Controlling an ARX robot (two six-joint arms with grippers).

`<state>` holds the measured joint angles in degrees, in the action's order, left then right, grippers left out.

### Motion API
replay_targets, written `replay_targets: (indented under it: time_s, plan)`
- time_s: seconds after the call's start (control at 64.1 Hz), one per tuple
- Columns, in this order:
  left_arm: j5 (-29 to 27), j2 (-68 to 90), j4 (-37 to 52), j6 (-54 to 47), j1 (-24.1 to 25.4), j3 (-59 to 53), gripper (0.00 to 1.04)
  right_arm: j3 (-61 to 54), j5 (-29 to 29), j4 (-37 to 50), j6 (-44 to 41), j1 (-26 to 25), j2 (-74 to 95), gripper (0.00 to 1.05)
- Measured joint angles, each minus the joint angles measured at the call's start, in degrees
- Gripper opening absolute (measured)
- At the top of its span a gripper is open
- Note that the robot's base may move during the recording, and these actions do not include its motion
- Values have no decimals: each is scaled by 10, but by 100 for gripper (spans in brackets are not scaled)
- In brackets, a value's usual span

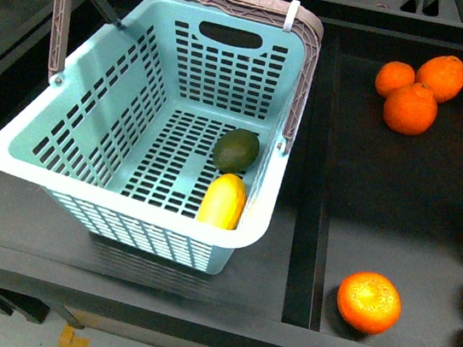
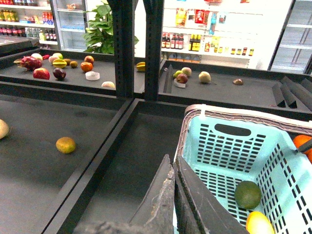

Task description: Pick mango and avocado into basket

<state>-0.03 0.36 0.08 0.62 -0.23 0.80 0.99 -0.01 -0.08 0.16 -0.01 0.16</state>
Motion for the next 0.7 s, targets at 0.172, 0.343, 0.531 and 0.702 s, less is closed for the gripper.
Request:
replay_targets:
  time_s: [0.172, 0.343, 0.531, 0.702]
  plan:
    - [0, 0, 0, 0, 0, 0, 2, 0, 0, 0, 0, 0, 0, 96]
    - [0, 0, 0, 0, 0, 0, 39, 0, 0, 0, 0, 0, 0, 96]
    - [0, 0, 0, 0, 0, 0, 89, 0, 0, 0, 0, 0, 0, 96]
    - [0, 0, 0, -1, 0, 0, 96, 0, 0, 0, 0, 0, 0, 96]
